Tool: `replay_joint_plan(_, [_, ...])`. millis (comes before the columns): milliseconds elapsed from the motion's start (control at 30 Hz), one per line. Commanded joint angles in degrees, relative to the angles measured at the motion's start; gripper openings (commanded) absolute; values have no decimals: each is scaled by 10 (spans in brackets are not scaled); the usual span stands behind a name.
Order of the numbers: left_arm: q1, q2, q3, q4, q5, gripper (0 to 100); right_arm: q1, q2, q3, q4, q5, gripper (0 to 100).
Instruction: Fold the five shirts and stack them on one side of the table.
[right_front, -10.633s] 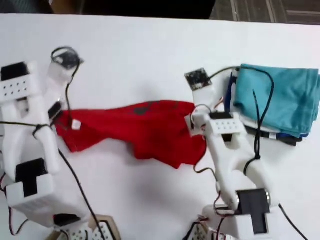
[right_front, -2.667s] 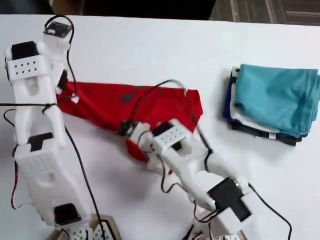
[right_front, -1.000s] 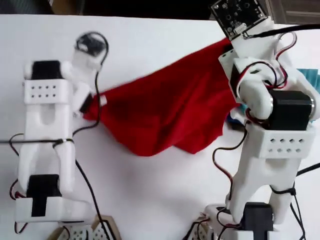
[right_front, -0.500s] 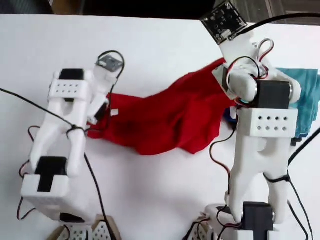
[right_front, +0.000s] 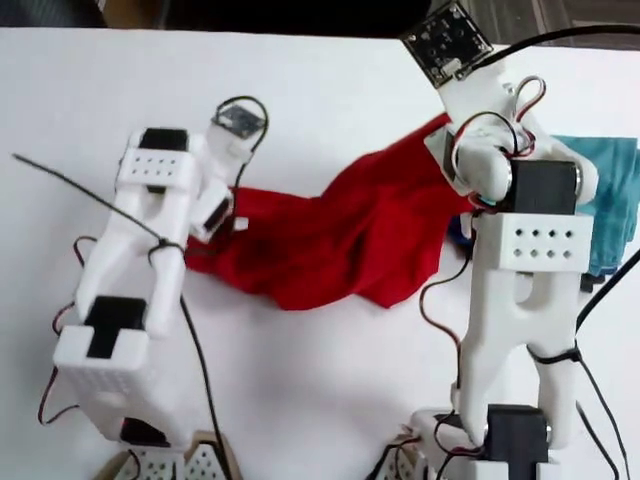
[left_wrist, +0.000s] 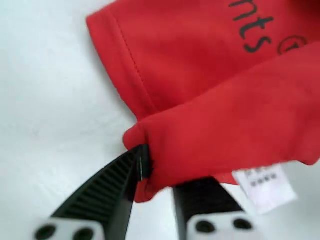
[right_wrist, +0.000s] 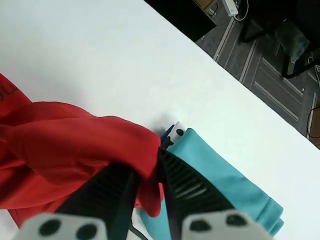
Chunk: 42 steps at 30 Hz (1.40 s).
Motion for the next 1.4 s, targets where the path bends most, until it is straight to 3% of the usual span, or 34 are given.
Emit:
replay_joint_plan(0, [3,1,-24,-9,4,126,7,-21,-2,-13,5,21])
replay_joint_plan(200, [-3,1,-54,-2,3,81,10,-21,-2,-12,5,21])
replay_joint_plan(600, [-8,4,-134,53,2,83,10,-21,-1,-10,5,21])
replay_joint_plan(1233, [-33,5,-182,66,1,78,10,-21,-1,-10,3,21])
replay_joint_plan(1367, [-35,0,-184,65,1,24,10,-21,-1,-9,0,21])
